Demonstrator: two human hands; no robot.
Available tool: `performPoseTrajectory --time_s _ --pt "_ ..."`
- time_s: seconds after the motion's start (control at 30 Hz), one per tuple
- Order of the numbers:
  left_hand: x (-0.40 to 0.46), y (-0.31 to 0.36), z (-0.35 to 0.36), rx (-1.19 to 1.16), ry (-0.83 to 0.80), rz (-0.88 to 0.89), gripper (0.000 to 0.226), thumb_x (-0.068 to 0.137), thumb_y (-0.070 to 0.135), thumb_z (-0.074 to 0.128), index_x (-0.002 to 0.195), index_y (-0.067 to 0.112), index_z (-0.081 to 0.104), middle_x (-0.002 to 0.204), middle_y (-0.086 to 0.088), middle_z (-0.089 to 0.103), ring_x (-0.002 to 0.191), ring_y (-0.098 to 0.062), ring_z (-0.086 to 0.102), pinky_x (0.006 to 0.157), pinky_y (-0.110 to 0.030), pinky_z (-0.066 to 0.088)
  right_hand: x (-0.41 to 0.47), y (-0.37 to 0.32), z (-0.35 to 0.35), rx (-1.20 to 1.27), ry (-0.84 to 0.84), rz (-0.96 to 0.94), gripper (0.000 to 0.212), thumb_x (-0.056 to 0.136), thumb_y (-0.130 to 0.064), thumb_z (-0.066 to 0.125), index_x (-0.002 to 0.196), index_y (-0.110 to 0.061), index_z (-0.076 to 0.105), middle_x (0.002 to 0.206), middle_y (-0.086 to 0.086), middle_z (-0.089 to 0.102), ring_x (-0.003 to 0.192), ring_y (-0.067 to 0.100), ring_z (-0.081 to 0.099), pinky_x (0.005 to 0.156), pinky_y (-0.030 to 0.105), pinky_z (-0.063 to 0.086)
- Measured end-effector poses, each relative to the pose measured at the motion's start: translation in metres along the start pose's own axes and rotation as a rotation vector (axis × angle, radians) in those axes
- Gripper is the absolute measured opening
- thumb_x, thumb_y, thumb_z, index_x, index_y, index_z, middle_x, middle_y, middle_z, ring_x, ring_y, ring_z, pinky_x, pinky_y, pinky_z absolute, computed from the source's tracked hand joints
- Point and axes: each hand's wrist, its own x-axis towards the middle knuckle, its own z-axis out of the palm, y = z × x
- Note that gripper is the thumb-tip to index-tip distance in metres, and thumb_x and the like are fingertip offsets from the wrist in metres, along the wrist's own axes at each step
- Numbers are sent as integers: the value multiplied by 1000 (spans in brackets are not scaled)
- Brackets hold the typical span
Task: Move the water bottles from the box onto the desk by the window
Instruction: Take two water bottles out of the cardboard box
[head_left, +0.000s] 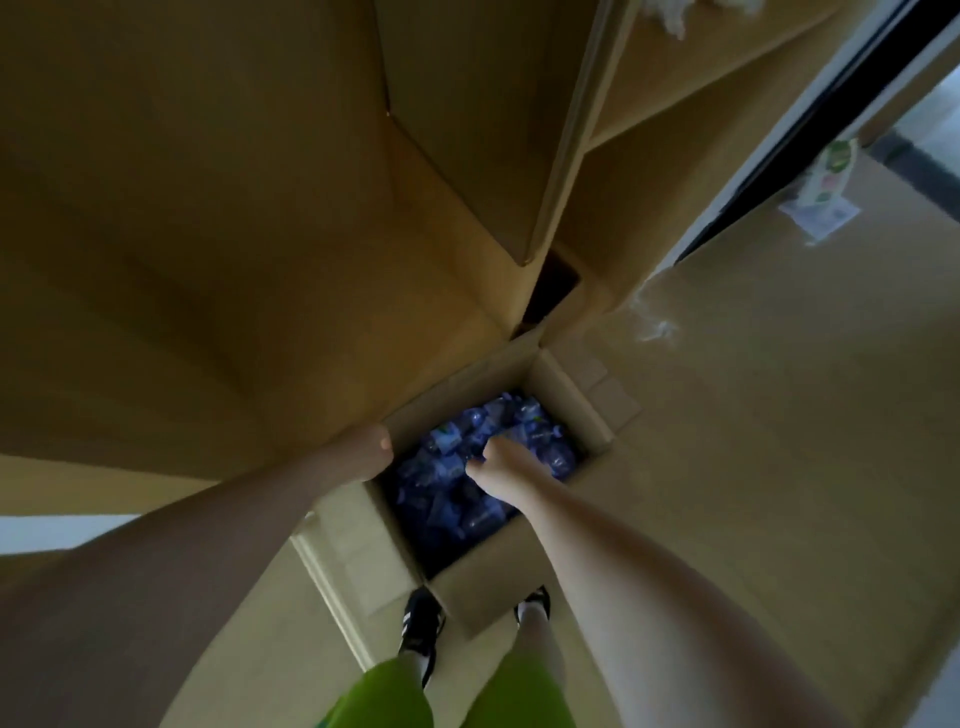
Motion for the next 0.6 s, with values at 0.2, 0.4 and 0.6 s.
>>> performPoseTrajectory --time_s 0.2,0.4,0.6 --pt "52 3 55 -137 -32 -131 29 97 17 44 117 4 61 117 -18 62 108 -31 59 90 -34 47 91 36 37 -116 -156 -73 36 98 -36 46 122 -9 47 116 11 58 106 30 58 76 38 44" --pt "139 0 147 -335 -59 -235 27 97 10 42 105 -5 62 110 -23 61 105 -35 58 81 -34 44 178 85 107 -188 -287 -109 40 98 -30 48 128 -3 47 122 18 56 109 33 57 88 41 46" --pt "232 -40 252 -752 -58 -538 21 95 10 47 74 11 50 91 -14 54 86 -28 54 83 -44 50 286 117 174 -294 -322 -151 41 95 -19 53 131 -1 42 133 20 47 121 35 47 92 38 42"
